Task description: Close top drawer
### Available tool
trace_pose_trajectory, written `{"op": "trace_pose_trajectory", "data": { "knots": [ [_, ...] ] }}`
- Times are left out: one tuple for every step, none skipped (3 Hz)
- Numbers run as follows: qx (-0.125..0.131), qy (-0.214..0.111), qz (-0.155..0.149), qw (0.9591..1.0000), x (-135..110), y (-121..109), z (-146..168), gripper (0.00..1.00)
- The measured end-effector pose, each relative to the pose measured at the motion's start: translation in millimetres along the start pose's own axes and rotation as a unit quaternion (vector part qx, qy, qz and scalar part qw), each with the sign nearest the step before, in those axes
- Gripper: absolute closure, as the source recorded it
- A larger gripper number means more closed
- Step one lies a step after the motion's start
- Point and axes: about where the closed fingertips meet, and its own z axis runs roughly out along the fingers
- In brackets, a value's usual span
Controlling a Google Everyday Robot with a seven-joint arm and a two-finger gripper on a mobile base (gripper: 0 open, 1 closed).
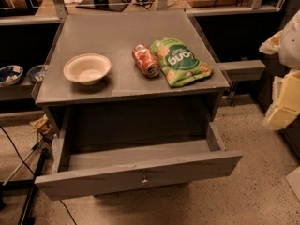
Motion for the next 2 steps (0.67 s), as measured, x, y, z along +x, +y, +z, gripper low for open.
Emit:
{"op": "trace_pose_trajectory", "data": {
  "knots": [
    [0.000,0.000,0.000,1.0000,0.0,0.0,0.0,0.00],
    [0.000,0.000,0.000,1.0000,0.0,0.0,0.0,0.27]
  ]
}}
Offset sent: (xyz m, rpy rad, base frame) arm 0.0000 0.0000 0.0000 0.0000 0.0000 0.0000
